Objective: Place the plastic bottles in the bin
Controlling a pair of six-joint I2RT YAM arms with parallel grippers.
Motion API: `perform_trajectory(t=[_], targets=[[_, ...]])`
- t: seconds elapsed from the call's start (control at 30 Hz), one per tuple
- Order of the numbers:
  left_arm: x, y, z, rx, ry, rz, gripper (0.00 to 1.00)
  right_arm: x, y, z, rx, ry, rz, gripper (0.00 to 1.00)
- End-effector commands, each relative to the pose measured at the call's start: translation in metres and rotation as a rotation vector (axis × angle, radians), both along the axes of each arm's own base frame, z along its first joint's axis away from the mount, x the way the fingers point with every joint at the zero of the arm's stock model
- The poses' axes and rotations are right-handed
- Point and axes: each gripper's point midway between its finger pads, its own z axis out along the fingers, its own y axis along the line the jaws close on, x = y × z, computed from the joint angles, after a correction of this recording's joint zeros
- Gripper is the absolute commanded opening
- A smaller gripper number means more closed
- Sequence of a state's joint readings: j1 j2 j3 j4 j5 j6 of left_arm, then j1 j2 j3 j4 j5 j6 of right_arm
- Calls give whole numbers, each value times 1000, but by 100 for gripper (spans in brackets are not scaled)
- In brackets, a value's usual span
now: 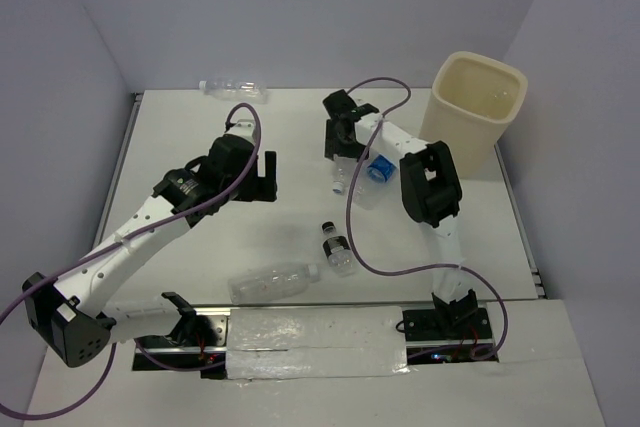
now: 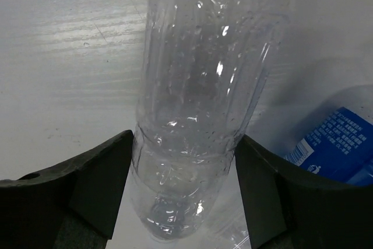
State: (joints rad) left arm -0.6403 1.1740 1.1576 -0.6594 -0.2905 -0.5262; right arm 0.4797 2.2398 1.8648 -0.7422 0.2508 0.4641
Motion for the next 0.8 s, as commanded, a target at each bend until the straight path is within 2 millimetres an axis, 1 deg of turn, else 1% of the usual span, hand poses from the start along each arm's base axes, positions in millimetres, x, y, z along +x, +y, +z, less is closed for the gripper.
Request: perform_trajectory(t=[0.0,0.07,0.1,0.13,0.2,0.27,0.3,0.33,0.37,0.4,0.47,0.5,0.53,0.57,0.6,0.63,0.7,0.73,0.77], targets=[[2,-1,16,-9,-44,-9,99,21,3,16,53,-64,-34,74],[1,-2,15,-5,-34,-21,99,21,0,22,36,-64,-41,66],[1,-3,14,-3,-30,-22,99,24,2,34,41,-87,-33,61],[1,-3,14,0,-28,-23,99,26,2,45,45,-108,-31,58],[1,-1,12,6,-25,-14,99,32,2,92,66,-198,-18,55],[1,1,11,7,-26,-4,99,36,-2,133,70,-273,-12,54],[2,1,11,8,-29,-1,99,41,-9,181,64,-374,-18,53],[1,0,11,7,-26,-6,99,40,-17,201,47,-411,-29,53],[2,0,10,5,-24,-9,99,41,-26,247,43,-508,-38,53],[1,-1,11,3,-23,-12,99,41,-42,271,3,-570,-75,53],[2,-2,8,11,-13,-13,99,40,-60,320,-11,-708,-112,54],[2,-3,8,8,-11,-18,99,27,-80,349,-49,-781,-120,54],[2,-3,8,11,-9,-19,99,23,-99,366,-91,-840,-171,54],[3,-3,7,11,-7,-18,99,26,-111,375,-120,-908,-190,54],[3,-4,9,8,-10,-20,99,22,-127,390,-122,-957,-233,54],[3,-4,9,8,-12,-19,99,13,-161,413,-124,-1013,-306,54],[4,-4,12,5,-19,-18,99,12,-192,427,-85,-1047,-383,54],[4,-5,13,2,-23,-22,99,12,-224,429,-89,-1047,-435,54],[5,-5,14,2,-25,-23,99,13,-238,431,-64,-1055,-475,54]])
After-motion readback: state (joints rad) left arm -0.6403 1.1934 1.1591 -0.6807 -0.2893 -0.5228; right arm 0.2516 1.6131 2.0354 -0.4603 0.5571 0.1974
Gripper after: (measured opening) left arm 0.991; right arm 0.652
